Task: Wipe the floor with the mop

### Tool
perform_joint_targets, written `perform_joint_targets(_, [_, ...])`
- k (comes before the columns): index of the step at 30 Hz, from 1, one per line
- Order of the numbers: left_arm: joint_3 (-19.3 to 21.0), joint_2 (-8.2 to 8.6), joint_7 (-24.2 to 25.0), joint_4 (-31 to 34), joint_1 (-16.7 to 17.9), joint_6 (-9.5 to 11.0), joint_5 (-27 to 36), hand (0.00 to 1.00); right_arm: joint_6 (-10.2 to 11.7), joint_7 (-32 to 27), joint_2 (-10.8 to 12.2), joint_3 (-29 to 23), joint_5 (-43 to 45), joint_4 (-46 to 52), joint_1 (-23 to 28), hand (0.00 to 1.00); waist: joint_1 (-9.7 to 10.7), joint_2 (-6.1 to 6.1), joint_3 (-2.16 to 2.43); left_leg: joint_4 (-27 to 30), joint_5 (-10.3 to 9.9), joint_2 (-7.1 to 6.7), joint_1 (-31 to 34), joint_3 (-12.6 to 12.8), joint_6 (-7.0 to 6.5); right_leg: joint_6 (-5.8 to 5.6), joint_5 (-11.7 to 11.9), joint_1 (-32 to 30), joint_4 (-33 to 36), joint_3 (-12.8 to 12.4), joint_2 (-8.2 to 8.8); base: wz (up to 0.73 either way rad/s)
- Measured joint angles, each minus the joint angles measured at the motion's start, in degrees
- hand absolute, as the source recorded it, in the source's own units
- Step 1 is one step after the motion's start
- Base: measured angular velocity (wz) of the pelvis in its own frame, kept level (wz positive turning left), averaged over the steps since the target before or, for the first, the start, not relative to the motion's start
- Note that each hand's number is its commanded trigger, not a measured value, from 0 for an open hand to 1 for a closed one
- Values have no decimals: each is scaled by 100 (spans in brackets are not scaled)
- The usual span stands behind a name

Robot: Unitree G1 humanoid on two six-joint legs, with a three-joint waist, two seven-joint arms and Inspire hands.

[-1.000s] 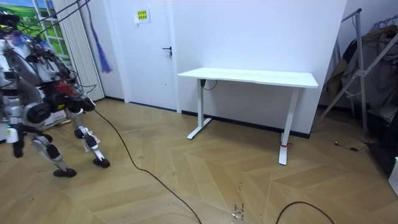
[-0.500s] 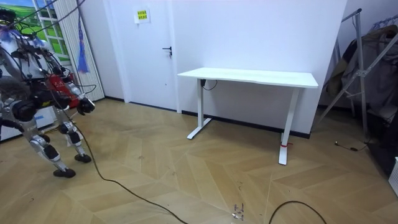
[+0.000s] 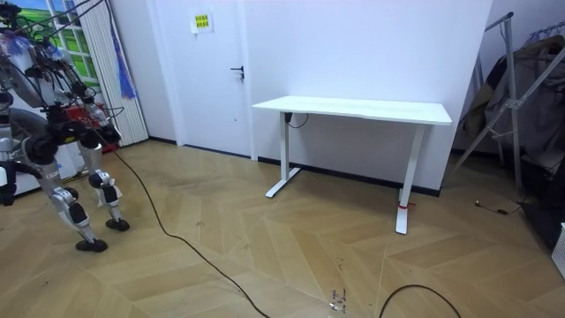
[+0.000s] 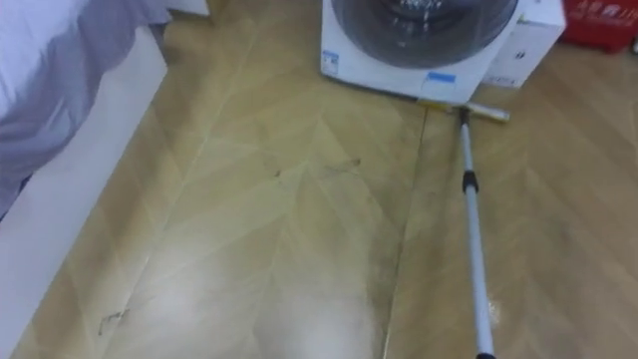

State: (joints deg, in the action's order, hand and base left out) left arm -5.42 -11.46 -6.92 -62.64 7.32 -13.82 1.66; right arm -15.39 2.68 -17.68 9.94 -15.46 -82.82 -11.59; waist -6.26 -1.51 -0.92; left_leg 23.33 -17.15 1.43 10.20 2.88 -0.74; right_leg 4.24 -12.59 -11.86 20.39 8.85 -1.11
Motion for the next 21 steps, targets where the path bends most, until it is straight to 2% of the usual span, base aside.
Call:
perform_joint_targets(2, [76, 33, -38, 15, 76, 0, -32, 0, 90, 0, 64, 0, 0, 79, 346, 100, 19, -1, 18, -316, 84, -6, -367, 40, 15, -9, 35, 355, -303, 25, -16, 12])
perform_joint_targets(3, [92, 51, -48, 37, 141, 0, -55, 0, 119, -11, 101, -1, 3, 178, 559, 100, 92, -4, 35, -501, 119, -16, -599, 49, 18, -14, 33, 581, -439, 60, -15, 14])
perform_joint_targets(6, [452, 182, -222, 53, 282, -60, -288, 0, 181, -128, 298, -89, 145, 190, 1022, 100, 195, -22, 53, -896, 194, -27, -1163, 109, 46, -25, 27, 1093, -720, 52, -46, 2])
perform_joint_targets(7, [593, 243, -252, 59, 318, -95, -360, 0, 182, -200, 379, -141, 292, 189, 1177, 100, 254, -36, 80, -978, 196, -27, -1291, 100, 49, -31, 24, 1236, -806, 61, -61, 0])
perform_joint_targets(8, [657, 265, -253, 77, 341, -101, -372, 0, 180, -242, 417, -178, 383, 192, 1241, 100, 283, 1, 112, -1002, 197, -25, -1353, 96, 50, -35, 21, 1292, -832, 60, -69, 0])
perform_joint_targets(10, [772, 333, -247, 78, 343, -118, -499, 0, 178, -276, 486, -279, 721, 197, 1460, 100, 314, 3, 110, -1102, 197, -9, -1562, 110, 50, -36, 21, 1466, -888, 55, -95, -12])
perform_joint_targets(13, [882, 342, -244, 78, 322, -114, -640, 0, 157, -298, 510, -396, 1097, 295, 1617, 100, 354, 10, 97, -1162, 197, 3, -1753, 112, 51, -35, 20, 1598, -887, 47, -114, -16])
perform_joint_targets(16, [968, 354, -245, 80, 315, -118, -625, 0, 124, -290, 548, -486, 1206, 395, 1625, 100, 473, 5, 84, -1167, 197, -4, -1821, 118, 51, -22, 12, 1669, -929, -5, -112, -3])
perform_joint_targets(18, [971, 371, -245, 92, 316, -125, -629, 0, 35, -276, 595, -571, 1266, 486, 1629, 100, 475, 8, 83, -1179, 197, -2, -1896, 193, 51, -22, 12, 1699, -931, -79, -116, -13])
perform_joint_targets(21, [970, 380, -201, 99, 338, -169, -630, 0, 29, -272, 685, -683, 1358, 520, 1613, 100, 484, 14, 76, -1176, 196, -12, -1925, 191, 51, -33, 15, 1688, -868, -104, -101, -6])
